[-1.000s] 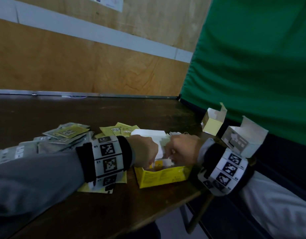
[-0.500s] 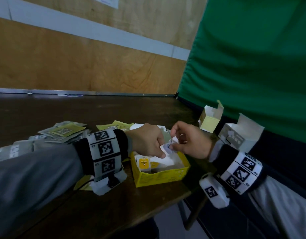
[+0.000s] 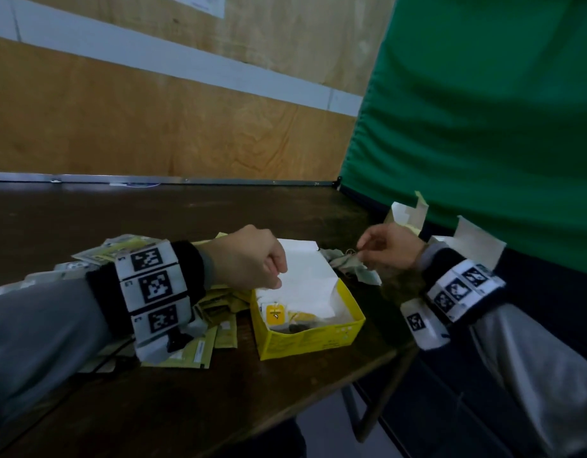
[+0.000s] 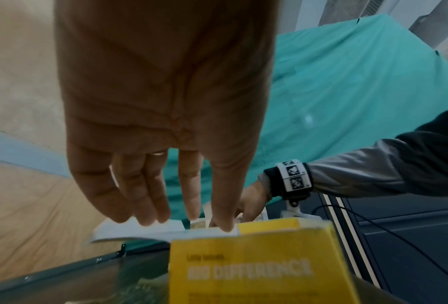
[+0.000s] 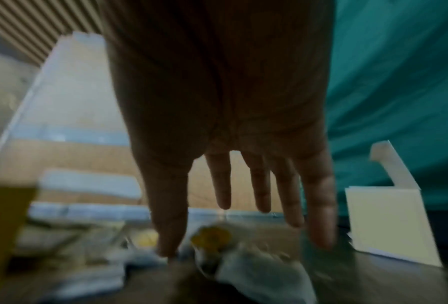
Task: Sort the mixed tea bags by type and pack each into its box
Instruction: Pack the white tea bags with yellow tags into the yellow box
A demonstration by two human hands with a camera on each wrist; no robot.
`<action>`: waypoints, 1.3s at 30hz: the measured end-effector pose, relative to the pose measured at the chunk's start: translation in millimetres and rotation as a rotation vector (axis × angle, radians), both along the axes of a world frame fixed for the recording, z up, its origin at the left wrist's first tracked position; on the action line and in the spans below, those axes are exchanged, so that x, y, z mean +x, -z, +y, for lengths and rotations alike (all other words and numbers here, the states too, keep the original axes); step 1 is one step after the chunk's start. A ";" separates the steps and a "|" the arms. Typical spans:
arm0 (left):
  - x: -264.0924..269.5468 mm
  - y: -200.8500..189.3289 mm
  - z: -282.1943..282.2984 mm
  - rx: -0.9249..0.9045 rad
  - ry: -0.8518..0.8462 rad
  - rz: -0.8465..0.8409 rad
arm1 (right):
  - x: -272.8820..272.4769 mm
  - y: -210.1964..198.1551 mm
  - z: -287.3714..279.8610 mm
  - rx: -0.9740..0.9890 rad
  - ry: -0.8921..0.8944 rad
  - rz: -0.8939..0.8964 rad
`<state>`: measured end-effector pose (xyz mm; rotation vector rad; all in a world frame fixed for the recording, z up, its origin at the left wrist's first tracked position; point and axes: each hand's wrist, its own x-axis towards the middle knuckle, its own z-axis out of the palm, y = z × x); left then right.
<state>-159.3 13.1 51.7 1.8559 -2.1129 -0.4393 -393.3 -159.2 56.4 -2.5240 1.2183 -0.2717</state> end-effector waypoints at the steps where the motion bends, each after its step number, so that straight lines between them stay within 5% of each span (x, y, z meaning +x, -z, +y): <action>1: 0.8 3.2 2.4 -0.002 0.006 -0.053 | 0.3 8.9 -14.7 -0.049 0.043 0.200; 3: 1.9 10.0 6.9 -0.019 0.019 -0.170 | 3.3 29.3 -37.9 -0.037 0.089 0.505; 6: 0.1 16.3 10.8 -0.016 0.027 -0.248 | 14.5 49.8 -56.5 0.022 0.093 0.618; 16: -5.4 16.6 8.4 0.030 0.021 -0.153 | 25.7 43.9 -55.9 0.014 0.120 0.312; 21: -5.8 2.7 -4.7 0.014 0.006 -0.040 | 9.2 24.9 -56.5 0.019 0.213 -0.144; 29: -26.0 -27.2 -34.5 -0.063 -0.150 0.554 | 20.5 -21.2 3.1 0.323 0.026 -0.762; 33: -39.5 -31.1 -44.5 0.114 -0.217 1.029 | 39.4 -27.4 43.8 0.531 -0.141 -0.855; 39: -34.7 -18.4 -42.7 -0.067 -0.257 1.173 | 52.6 -20.3 63.0 0.338 -0.196 -0.862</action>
